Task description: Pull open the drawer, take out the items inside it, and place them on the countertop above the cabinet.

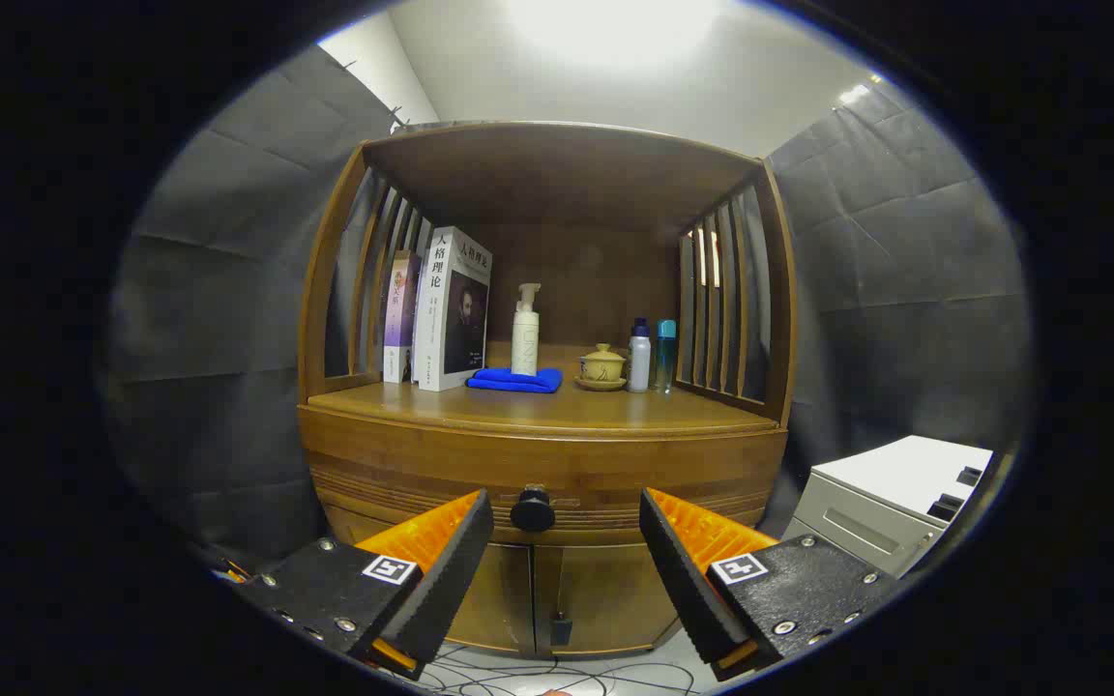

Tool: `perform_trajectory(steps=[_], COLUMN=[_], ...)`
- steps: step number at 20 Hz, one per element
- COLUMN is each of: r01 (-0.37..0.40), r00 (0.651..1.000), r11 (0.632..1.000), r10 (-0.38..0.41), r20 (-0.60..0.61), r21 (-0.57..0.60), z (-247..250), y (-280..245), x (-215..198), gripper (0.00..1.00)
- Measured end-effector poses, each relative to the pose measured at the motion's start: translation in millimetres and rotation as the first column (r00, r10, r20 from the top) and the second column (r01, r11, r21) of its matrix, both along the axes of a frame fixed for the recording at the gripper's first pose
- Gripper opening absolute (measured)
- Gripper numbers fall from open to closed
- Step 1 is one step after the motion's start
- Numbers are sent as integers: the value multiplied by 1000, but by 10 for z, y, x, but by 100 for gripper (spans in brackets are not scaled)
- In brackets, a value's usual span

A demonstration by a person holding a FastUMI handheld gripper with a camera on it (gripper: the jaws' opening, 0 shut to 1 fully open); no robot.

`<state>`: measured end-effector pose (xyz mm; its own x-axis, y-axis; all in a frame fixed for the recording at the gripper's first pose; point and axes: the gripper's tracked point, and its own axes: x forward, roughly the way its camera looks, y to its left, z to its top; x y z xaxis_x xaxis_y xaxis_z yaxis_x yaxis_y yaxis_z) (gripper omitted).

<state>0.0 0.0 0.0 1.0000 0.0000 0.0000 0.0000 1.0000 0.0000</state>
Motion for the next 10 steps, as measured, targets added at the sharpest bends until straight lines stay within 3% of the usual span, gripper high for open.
perform_trajectory(steps=[10], r01=[-7], r00=[1000], r11=[1000], r10=[7], r20=[21], r21=[10], z=[61], y=[7], x=[-22], gripper=[95])
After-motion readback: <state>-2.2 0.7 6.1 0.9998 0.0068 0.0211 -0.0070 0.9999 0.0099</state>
